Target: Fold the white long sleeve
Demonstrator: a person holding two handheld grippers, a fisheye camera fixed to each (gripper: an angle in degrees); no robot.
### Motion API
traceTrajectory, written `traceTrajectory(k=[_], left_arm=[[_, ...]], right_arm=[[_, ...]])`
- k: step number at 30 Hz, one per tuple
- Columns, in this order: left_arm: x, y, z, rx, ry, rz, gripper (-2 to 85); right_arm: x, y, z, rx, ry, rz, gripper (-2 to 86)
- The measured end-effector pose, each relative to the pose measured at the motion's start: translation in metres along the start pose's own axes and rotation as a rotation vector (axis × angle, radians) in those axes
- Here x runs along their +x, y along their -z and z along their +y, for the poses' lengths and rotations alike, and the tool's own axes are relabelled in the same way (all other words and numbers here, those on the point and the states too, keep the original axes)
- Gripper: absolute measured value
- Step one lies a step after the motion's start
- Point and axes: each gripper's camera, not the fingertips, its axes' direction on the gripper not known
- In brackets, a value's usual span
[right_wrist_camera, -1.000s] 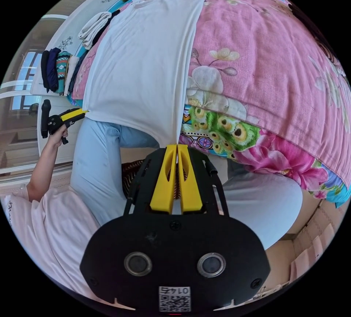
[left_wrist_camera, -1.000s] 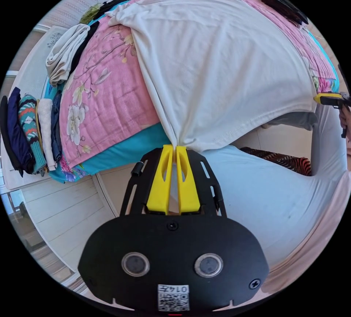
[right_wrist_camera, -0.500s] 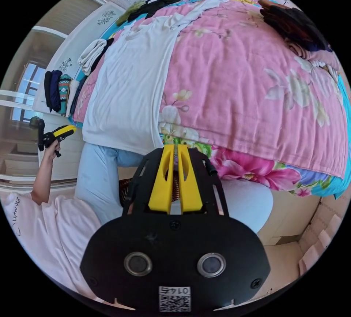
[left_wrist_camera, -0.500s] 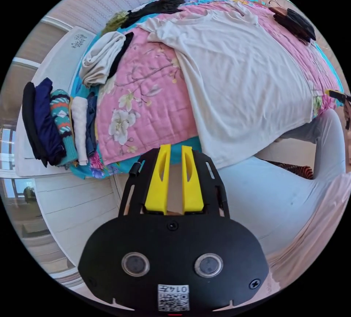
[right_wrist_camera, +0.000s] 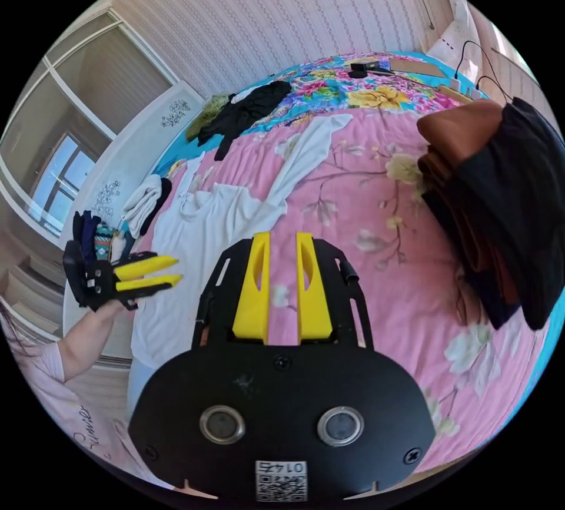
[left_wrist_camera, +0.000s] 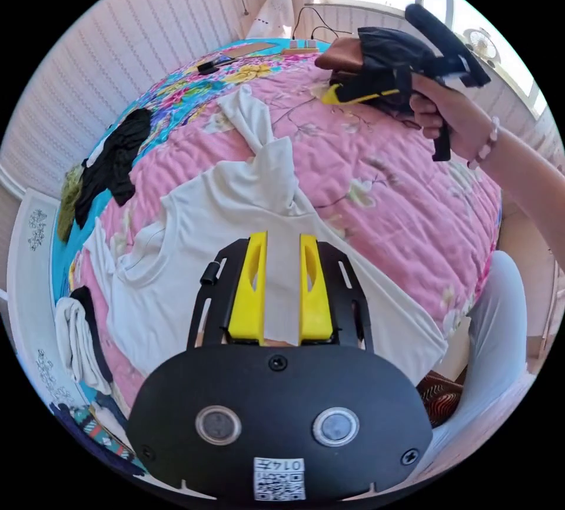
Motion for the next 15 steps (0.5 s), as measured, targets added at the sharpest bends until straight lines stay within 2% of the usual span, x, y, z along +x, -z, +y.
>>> traceTrajectory(k=[2, 8, 12, 15], left_arm=[[0.012, -0.045, -0.019, -0.072, -0.018, 0.027, 8.4], [0.021, -0.061, -0.020, 0.019, -0.048, 0.084, 5.8], [0.035, -0.069, -0.026, 0.026, -0.079, 0.058, 4.4], [0.044, -0.075, -0.031, 0.034, -0.086, 0.048, 3.3]], right_arm=[[0.004, -0.024, -0.027, 0.014, -0.001, 0.039, 8.7], [0.022, -0.099, -0.068, -0.024, -0.033, -0.012, 9.7], [0.026, -0.119, -0.064, -0.066, -0.009, 0.006, 1.4], [0.038, -0.096, -0.051, -0.007, 0.015, 0.013, 0.2]])
